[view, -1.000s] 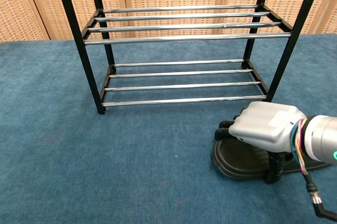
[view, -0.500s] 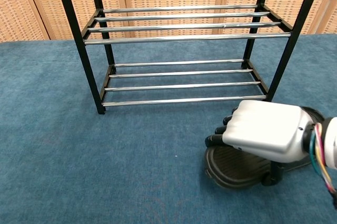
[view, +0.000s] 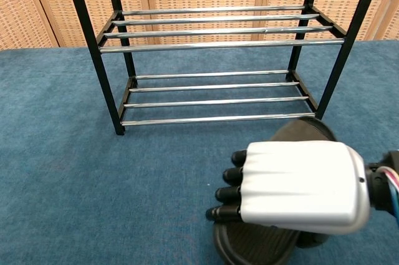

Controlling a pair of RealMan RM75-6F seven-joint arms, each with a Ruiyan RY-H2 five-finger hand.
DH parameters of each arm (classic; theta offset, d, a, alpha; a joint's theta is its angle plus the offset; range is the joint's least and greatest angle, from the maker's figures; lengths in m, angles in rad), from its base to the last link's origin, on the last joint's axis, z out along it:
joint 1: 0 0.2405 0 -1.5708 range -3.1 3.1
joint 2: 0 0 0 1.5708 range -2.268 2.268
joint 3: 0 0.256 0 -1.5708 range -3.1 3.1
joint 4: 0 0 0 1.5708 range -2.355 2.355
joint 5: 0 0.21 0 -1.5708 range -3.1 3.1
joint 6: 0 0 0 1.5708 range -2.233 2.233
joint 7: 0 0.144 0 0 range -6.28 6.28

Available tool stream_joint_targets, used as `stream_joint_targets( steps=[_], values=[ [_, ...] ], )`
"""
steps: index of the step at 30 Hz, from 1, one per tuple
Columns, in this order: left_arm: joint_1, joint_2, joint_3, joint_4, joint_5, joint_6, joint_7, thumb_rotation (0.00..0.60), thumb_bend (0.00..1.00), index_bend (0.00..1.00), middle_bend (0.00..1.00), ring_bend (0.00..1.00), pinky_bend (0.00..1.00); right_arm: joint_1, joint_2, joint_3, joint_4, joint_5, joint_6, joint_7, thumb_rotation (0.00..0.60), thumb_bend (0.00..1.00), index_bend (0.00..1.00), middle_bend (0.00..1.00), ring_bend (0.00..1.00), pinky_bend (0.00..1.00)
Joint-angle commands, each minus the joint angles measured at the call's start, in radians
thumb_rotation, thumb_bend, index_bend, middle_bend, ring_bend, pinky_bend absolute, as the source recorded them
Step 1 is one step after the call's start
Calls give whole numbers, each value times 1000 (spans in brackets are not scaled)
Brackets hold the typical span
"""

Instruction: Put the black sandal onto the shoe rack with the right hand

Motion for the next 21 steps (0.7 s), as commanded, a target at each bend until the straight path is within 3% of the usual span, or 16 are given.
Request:
stream_joint_targets(
  steps=[1,10,21],
  values=[
    [-11,0,-6,6,-20,-21,-3,600,173,0,0,0,0,102,-27,12,133,-171,7,120,600,643,510,530,459,445],
    [-41,-5,-26,16,-89,-80,7,600,174,0,0,0,0,247,-120,6,543,-374,167,444,600,718,549,561,482,469],
    [-62,-13,-34,28,-123,-119,8,600,173,0,0,0,0,299,-224,-10,911,-397,266,685,600,737,549,552,483,479]
  ],
)
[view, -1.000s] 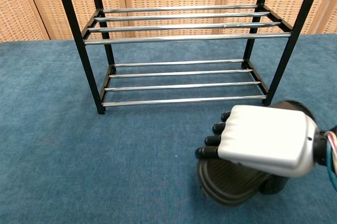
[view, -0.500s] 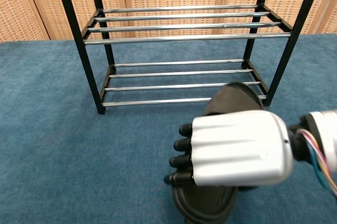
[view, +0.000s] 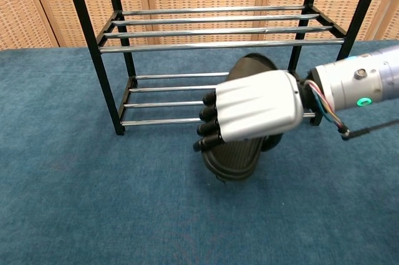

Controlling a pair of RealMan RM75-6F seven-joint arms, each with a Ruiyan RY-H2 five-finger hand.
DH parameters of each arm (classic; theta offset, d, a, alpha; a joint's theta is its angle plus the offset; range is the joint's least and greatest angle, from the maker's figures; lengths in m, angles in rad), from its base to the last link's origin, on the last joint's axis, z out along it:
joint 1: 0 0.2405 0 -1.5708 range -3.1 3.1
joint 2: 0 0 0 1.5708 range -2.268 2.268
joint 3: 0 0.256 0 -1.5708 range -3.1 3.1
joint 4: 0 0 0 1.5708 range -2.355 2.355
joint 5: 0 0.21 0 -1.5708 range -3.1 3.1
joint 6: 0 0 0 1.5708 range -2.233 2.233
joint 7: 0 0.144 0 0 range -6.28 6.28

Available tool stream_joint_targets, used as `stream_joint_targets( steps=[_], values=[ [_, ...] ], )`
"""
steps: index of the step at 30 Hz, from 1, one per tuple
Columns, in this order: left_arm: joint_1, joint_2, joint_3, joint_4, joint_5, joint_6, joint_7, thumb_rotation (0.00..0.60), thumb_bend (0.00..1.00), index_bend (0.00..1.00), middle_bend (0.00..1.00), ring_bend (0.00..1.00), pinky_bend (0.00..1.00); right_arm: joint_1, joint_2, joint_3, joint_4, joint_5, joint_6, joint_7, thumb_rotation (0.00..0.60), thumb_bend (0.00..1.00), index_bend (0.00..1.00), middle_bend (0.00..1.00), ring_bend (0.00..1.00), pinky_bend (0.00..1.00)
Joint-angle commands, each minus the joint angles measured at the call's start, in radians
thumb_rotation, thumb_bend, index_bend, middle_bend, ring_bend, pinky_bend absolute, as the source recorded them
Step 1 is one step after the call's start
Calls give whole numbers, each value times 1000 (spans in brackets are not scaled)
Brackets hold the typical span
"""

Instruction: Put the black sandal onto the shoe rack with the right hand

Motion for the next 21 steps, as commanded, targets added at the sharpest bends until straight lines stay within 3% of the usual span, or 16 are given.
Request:
stream_joint_targets(
  steps=[1,9,15,21],
  values=[
    [-7,-3,-2,3,-12,-13,5,600,173,0,0,0,0,33,-55,-5,122,-11,45,82,600,736,549,550,482,479],
    [-29,-10,-12,13,-57,-54,19,600,173,0,0,0,0,75,-135,-28,332,-19,58,171,600,736,549,525,482,480],
    [-40,-10,-17,15,-76,-72,22,600,173,0,0,0,0,81,-175,-37,428,-7,71,195,600,737,549,495,476,480],
    [-44,-11,-14,14,-80,-78,28,600,173,0,0,0,0,73,-198,-54,510,17,45,178,600,736,531,426,383,400]
  ],
)
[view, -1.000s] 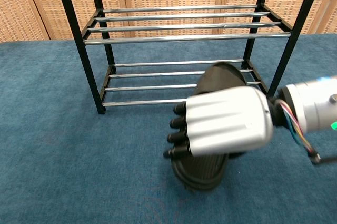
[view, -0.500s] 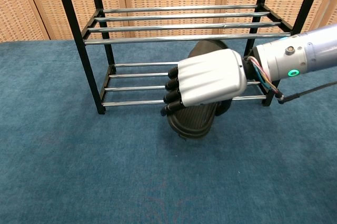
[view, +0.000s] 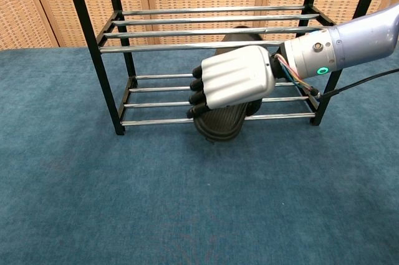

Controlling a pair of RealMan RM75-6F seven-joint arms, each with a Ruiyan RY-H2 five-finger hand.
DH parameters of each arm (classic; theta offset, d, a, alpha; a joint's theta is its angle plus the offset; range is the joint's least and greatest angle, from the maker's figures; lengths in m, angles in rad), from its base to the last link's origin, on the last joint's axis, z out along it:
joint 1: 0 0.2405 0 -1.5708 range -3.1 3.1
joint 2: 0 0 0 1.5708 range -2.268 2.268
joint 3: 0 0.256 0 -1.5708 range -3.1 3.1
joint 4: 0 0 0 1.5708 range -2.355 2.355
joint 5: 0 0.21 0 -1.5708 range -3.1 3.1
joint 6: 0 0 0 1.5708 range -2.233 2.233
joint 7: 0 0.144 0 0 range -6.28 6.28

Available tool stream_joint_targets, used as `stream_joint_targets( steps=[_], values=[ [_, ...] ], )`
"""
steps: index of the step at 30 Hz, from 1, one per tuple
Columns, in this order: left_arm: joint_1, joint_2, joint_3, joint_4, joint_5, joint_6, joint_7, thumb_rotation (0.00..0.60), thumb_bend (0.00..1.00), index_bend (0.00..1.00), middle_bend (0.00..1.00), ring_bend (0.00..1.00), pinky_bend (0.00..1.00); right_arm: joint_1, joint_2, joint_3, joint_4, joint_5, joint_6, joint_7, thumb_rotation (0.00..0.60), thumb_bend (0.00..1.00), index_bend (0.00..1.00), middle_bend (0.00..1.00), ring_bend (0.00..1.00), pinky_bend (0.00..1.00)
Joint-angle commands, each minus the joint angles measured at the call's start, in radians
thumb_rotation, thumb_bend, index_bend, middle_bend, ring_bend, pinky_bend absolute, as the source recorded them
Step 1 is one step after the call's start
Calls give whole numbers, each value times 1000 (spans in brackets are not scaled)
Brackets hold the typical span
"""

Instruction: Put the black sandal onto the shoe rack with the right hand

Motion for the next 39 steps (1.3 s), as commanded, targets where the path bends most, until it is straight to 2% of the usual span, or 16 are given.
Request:
stream_joint_targets(
  steps=[1,3,5,7,10,12,18,24,27,32,36,39],
  values=[
    [0,0,2,-2,2,3,3,600,172,0,0,0,0,-5,-12,-12,29,19,-19,-13,600,737,518,409,360,377],
    [1,0,3,-4,3,5,4,600,173,0,0,0,0,-10,-11,-15,34,32,-37,-20,600,737,470,342,293,320],
    [1,0,4,-6,4,9,6,600,173,0,0,0,0,-11,-5,-18,23,46,-77,-46,600,672,315,176,153,184],
    [2,0,5,-8,7,12,7,600,173,0,0,0,0,-13,2,-14,0,61,-100,-80,600,470,90,18,18,28],
    [3,1,6,-10,8,14,8,600,173,0,0,0,0,-16,12,-11,-31,74,-109,-104,600,203,1,0,0,0],
    [3,1,7,-11,9,15,8,600,173,0,0,0,0,-18,20,-7,-57,84,-111,-124,600,122,0,0,0,0],
    [8,5,9,-14,19,25,-2,600,173,0,0,0,0,-27,51,6,-137,104,-101,-201,600,111,0,0,0,0],
    [13,11,13,-14,37,33,-20,600,173,0,0,0,0,-67,109,18,-286,123,-43,-283,600,106,0,0,0,0],
    [19,16,20,-18,62,45,-32,600,173,0,0,0,0,-144,161,21,-427,134,69,-343,600,103,0,0,0,0],
    [28,21,32,-21,97,61,-45,600,173,0,0,0,0,-242,240,19,-588,170,138,-419,600,102,0,0,0,0],
    [40,17,36,-23,116,91,-36,600,173,0,0,0,0,-349,310,11,-706,237,197,-396,600,102,0,0,0,0],
    [51,11,42,-27,138,117,-26,600,173,0,0,0,0,-464,360,7,-780,297,288,-371,600,102,0,0,0,0]
  ],
)
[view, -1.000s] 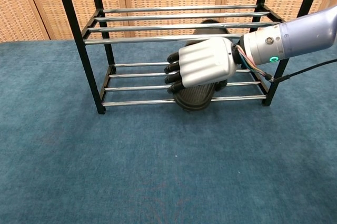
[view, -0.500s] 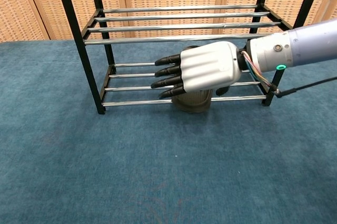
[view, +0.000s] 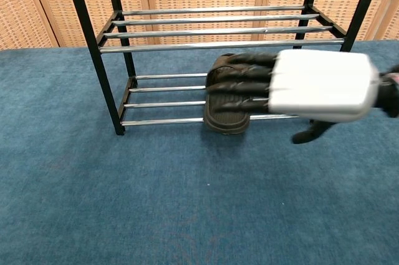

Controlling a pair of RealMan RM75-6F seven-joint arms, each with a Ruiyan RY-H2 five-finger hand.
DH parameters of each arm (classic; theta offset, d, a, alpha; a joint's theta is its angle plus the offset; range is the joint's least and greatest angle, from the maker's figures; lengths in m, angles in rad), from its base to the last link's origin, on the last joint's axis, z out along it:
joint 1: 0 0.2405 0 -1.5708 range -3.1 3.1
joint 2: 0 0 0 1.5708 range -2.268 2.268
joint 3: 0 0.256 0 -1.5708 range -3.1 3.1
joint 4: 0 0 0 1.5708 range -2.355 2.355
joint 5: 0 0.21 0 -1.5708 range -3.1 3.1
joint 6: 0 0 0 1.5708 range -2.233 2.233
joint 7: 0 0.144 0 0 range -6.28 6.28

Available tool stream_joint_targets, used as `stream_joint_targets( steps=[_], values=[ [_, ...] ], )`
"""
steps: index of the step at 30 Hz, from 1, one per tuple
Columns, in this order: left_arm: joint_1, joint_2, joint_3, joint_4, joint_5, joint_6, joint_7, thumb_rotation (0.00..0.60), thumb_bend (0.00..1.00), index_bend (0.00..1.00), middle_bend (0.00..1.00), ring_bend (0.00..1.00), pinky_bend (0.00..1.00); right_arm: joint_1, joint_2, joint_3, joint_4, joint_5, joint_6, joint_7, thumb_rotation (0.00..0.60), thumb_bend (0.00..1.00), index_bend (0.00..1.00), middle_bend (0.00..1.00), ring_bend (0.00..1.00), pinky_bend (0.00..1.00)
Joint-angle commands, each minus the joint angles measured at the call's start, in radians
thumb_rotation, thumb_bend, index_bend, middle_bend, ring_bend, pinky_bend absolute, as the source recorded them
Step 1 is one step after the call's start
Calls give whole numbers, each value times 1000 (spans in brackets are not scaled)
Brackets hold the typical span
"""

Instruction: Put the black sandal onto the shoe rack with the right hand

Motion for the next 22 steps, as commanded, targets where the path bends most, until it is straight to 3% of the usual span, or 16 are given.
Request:
stream_joint_targets(
  steps=[1,4,12,22],
  values=[
    [11,-5,7,-4,22,22,8,600,173,0,0,0,0,-159,80,-4,-113,98,130,24,600,102,0,0,0,0],
    [26,-12,16,-6,56,57,18,600,173,0,0,0,0,-354,130,6,-247,258,261,54,600,102,0,0,0,0],
    [60,-37,26,4,126,143,22,600,173,0,0,0,0,-575,239,25,-428,426,372,159,600,0,0,0,0,0],
    [74,-61,32,12,159,174,39,600,173,0,0,0,0,-667,272,105,-500,496,377,215,600,0,0,0,0,0]
  ],
)
